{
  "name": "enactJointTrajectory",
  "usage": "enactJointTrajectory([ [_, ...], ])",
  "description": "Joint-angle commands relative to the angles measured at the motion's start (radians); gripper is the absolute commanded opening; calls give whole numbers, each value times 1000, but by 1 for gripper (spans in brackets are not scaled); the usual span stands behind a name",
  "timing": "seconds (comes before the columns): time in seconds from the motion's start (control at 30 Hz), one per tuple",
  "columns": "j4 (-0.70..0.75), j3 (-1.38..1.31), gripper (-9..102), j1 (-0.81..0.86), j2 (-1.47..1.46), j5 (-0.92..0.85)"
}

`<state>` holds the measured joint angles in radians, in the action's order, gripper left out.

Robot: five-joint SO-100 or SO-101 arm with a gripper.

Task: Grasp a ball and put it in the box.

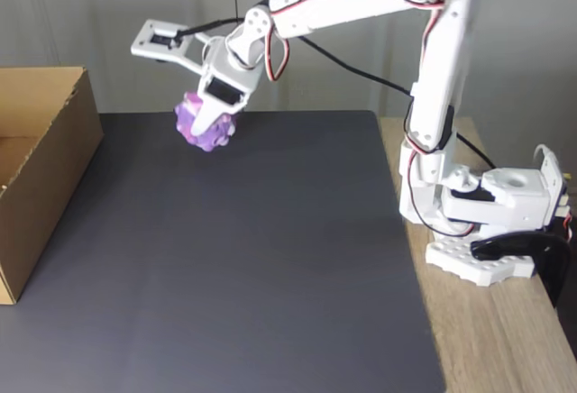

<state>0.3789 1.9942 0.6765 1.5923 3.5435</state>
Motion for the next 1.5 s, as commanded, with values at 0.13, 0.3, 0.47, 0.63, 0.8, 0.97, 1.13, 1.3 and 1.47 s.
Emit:
enactJointTrajectory([
  [0.13, 58, -163, 14, -32, 106, -35],
  [0.3, 106, -333, 14, -80, 100, -75],
  [0.47, 129, -479, 14, -166, 71, -95],
  [0.63, 141, -637, 14, -256, 6, -97],
  [0.8, 146, -798, 14, -333, -95, -110],
  [0.97, 146, -1003, 14, -385, -245, -115],
  [1.13, 143, -1221, 14, -396, -405, -112],
  [1.3, 130, -1456, 14, -399, -580, -118],
  [1.47, 127, -1700, 14, -403, -770, -121],
])
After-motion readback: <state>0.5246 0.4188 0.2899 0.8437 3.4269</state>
